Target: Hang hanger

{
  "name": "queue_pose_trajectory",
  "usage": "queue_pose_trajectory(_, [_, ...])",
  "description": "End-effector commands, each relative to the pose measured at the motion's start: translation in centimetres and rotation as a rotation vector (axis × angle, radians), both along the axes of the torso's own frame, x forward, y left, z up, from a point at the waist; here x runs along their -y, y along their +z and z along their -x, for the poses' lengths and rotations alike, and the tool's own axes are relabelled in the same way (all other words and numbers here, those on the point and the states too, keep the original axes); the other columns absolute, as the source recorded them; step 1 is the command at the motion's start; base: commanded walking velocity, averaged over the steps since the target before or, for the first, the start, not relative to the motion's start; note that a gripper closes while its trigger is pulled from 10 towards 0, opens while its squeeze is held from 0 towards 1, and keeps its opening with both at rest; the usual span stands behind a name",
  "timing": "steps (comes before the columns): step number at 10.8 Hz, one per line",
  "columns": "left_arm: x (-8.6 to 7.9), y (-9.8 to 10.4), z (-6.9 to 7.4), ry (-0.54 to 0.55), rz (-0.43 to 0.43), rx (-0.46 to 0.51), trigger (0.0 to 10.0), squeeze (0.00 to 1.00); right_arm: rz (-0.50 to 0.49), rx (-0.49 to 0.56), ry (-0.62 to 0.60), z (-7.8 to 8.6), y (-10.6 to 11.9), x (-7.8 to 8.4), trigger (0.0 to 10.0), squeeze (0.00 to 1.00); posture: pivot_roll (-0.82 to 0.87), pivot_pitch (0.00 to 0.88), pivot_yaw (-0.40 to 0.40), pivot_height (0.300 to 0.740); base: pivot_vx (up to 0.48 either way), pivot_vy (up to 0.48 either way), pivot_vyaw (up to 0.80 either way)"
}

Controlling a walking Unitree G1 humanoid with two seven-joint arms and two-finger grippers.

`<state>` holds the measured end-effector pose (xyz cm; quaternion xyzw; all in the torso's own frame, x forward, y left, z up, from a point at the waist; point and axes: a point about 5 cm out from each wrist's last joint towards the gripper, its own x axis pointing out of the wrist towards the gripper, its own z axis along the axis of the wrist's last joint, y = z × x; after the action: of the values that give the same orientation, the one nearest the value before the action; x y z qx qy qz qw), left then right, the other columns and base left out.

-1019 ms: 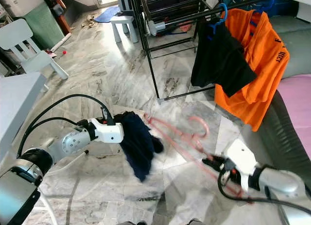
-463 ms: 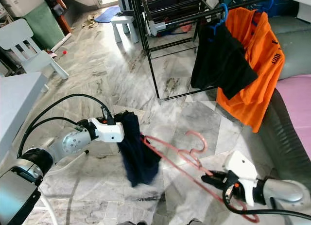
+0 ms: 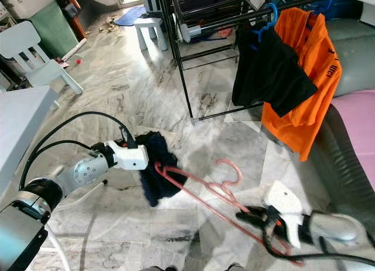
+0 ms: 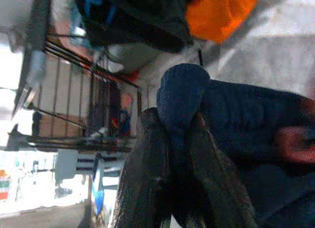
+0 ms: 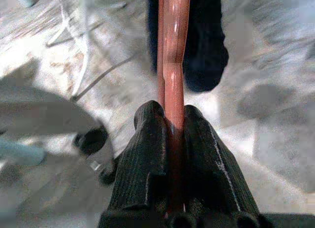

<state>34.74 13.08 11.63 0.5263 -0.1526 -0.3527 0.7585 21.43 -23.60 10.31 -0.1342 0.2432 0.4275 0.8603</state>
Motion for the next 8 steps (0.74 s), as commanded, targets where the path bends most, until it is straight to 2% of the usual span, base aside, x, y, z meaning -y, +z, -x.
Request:
queue_pose_trajectory(1, [-0.6,0.3,0.1,0.003,0.030,0.003,10.0,0.00,0.028,0.038,-0.029,-0.8,-0.2,-0.1,10.0,0.00,-0.08,0.115,0.203,0.740,0.000,0.000,0.00])
queue_pose_trajectory(2, [-0.9,0.3,0.1,0.012,0.029,0.004,10.0,0.00,0.024,0.028,-0.013,-0.6,-0.2,-0.1,10.0,0.00,-0.08,0.114,0.203,0.740,0.000,0.000,0.00])
queue_pose_trajectory(3, [-2.0,0.0,0.0,0.060,-0.018,0.017,10.0,0.00,0.036,0.003,-0.016,0.0,-0.1,0.7,10.0,0.00,-0.07,0.112,0.203,0.740,0.000,0.000,0.00])
queue_pose_trajectory(4, [-2.5,0.2,-0.2,0.078,-0.029,0.027,10.0,0.00,0.089,-0.025,-0.020,0.4,-0.4,1.7,10.0,0.00,-0.07,0.113,0.204,0.740,0.000,0.000,0.00])
queue_pose_trajectory(5, [-3.2,0.4,-0.5,0.107,-0.061,0.048,10.0,0.00,0.204,-0.061,-0.029,1.0,-0.9,3.6,10.0,0.00,-0.07,0.115,0.208,0.740,0.000,0.000,0.00])
queue_pose_trajectory(6, [-3.5,0.5,-0.8,0.148,-0.079,0.056,10.0,0.00,0.188,-0.001,-0.080,0.3,0.1,4.1,10.0,0.00,-0.08,0.120,0.213,0.740,0.000,0.000,0.00])
queue_pose_trajectory(7, [-3.2,0.5,-0.9,0.161,-0.030,0.013,10.0,0.00,0.143,0.114,-0.130,-1.1,1.2,3.5,10.0,0.00,-0.08,0.123,0.215,0.740,0.000,0.000,0.00])
queue_pose_trajectory(8, [-2.7,0.5,-0.8,0.120,-0.045,0.021,10.0,0.00,0.158,0.157,-0.148,-1.7,1.2,3.4,10.0,0.00,-0.08,0.123,0.216,0.740,0.000,0.000,0.00])
